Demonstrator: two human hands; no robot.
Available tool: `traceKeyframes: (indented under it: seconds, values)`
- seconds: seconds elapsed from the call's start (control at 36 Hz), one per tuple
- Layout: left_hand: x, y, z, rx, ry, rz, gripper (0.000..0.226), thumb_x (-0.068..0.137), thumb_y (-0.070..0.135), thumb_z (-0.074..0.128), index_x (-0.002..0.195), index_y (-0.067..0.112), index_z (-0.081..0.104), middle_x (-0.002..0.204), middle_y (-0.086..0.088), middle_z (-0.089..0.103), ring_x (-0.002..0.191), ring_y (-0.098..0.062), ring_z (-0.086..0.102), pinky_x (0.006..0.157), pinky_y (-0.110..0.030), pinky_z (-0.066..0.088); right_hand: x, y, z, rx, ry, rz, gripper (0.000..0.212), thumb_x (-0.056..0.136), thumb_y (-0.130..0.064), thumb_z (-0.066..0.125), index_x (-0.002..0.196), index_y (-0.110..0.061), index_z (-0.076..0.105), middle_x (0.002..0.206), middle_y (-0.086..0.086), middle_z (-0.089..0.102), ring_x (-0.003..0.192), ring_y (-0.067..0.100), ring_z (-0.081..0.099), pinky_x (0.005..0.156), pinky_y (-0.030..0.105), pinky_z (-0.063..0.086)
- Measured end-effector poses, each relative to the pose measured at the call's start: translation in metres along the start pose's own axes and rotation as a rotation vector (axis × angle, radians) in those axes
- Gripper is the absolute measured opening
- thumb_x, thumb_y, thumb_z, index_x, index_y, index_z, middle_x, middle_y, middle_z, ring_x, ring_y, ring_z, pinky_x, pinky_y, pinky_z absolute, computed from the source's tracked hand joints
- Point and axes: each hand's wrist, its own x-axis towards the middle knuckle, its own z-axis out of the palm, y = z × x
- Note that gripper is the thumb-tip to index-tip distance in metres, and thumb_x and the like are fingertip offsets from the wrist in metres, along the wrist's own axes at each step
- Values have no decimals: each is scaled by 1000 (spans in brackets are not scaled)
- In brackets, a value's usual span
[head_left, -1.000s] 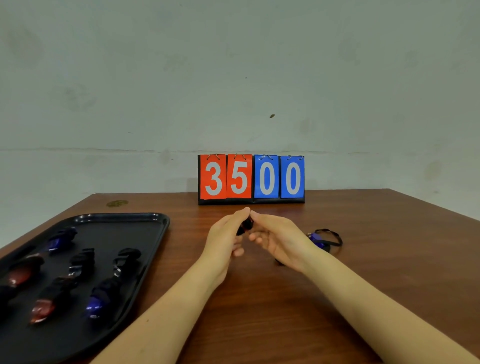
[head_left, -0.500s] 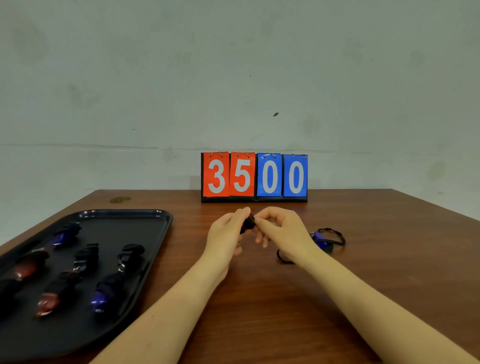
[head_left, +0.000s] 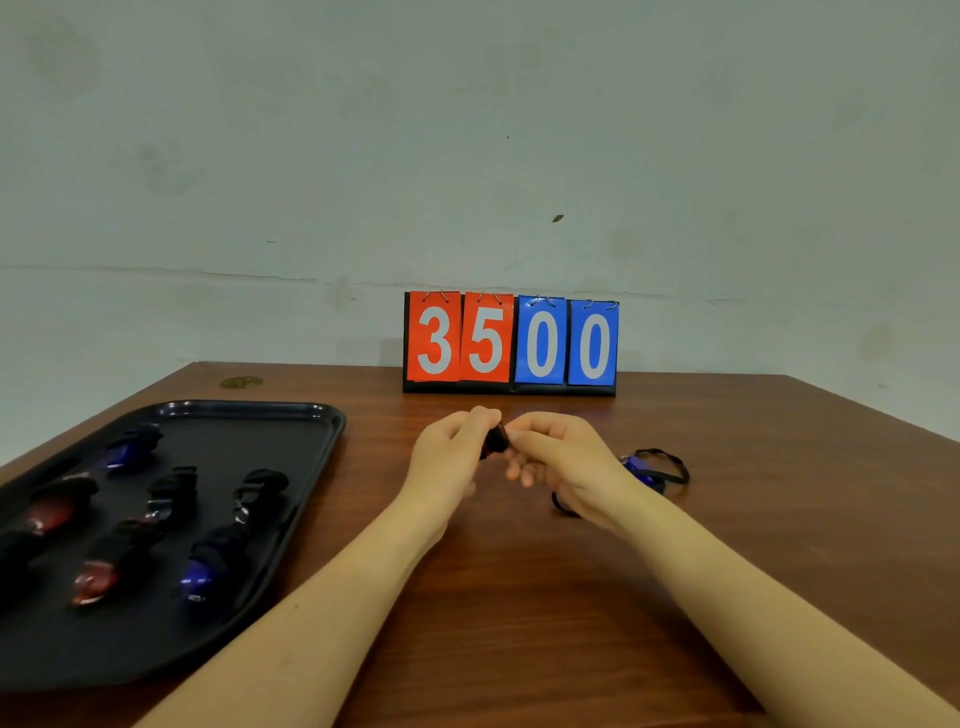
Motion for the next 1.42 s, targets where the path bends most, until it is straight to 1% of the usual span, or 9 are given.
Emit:
traceKeyframes:
  seconds: [0.33,0.67,0.89,0.94,1.03,1.14,1.22,1.33,1.42]
  values:
    - [-3,0,3,-312,-70,-149,30,99,35,43,97,10,59,45,5,38,43,-7,31,44,-21,27,2,7,8,-119,179,-258,13,93,-7,57,95,-15,67,80,5,70,64,16,65,57,22,53]
    - [-6,6,7,-521,-132,-122,37,92,43,55,104,9,59,50,2,37,42,-7,29,43,-20,24,-2,3,8,154,148,-263,15,93,-14,59,98,-12,73,82,11,70,74,16,64,64,22,52]
    - [-10,11,11,-627,-155,-86,40,92,39,54,111,4,54,48,3,50,46,-8,44,41,-16,32,-1,2,11,107,174,-315,15,93,-15,57,96,-10,71,71,5,63,64,11,57,61,21,49]
    - [-10,11,12,-650,-140,-88,40,94,37,53,115,3,54,47,4,53,45,-8,49,41,-16,37,0,4,13,108,189,-309,17,93,-18,57,97,-8,71,73,10,64,68,18,59,64,28,51]
    - [-11,9,14,-692,-134,-86,38,97,31,51,121,2,55,46,4,55,44,-8,55,47,-19,46,2,8,13,126,180,-273,25,94,-23,58,102,-3,71,87,28,66,83,47,60,78,53,52]
    - [-10,7,14,-691,-168,-101,37,100,29,46,123,0,53,46,4,54,44,-7,53,60,-23,47,2,10,13,101,193,-231,26,94,-24,59,100,-2,71,93,32,65,94,53,59,88,63,48]
    - [-9,8,11,-663,-186,-112,37,100,30,45,122,2,54,45,4,55,44,-7,56,66,-26,49,2,11,13,61,192,-230,23,95,-25,57,101,-7,70,93,27,67,91,45,64,87,60,51]
    - [-7,7,8,-620,-162,-164,37,97,40,50,110,7,63,53,1,54,50,-8,53,52,-20,47,0,9,16,-5,133,-261,19,93,-21,59,111,-15,64,86,9,70,75,19,68,75,34,58]
    - [-5,6,6,-630,-167,-201,42,95,45,50,97,7,68,57,-1,49,50,-9,45,51,-21,37,0,9,17,-72,164,-278,21,88,-19,66,107,-28,61,96,4,68,87,12,66,78,25,56]
